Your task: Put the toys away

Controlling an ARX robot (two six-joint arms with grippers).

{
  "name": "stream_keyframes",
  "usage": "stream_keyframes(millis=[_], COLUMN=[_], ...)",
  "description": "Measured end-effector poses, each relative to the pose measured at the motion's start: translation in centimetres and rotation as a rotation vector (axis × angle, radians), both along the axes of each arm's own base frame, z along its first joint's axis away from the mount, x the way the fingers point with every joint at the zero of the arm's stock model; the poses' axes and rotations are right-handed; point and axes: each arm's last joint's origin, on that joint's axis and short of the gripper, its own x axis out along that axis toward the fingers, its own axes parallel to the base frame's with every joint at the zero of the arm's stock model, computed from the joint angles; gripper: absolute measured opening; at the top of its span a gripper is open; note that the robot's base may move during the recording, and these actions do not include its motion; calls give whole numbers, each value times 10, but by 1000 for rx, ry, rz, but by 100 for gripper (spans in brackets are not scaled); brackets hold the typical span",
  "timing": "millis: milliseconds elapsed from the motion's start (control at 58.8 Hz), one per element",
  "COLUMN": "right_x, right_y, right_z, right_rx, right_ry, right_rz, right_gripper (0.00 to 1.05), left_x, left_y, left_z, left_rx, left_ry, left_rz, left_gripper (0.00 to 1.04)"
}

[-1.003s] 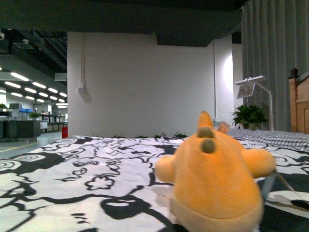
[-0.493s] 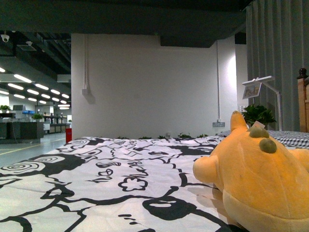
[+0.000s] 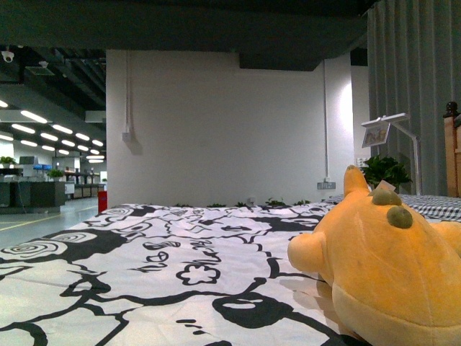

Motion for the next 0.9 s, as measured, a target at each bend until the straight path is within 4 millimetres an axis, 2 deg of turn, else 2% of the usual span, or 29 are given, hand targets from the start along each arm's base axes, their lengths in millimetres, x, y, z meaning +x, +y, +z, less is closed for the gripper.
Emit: stream_keyframes(millis=[119,391,493,748,901], right_x=[3,12,17,35,49], right_y=[0,10,17,34,37], right_z=[6,51,61,77,81], right_rx=[21,67,70,58,45], right_ry=[10,-88,-108,-139,-140], right_rz=[3,152,204,261,254], right_gripper=[98,98,98,98,98], left_x=[0,0,0,0,0], left_y=[0,0,0,0,0], left_z=[0,0,0,0,0], left_rx=[0,0,0,0,0], left_ry=[0,0,0,0,0], left_rz=[0,0,0,0,0], left_gripper=[99,99,99,99,99])
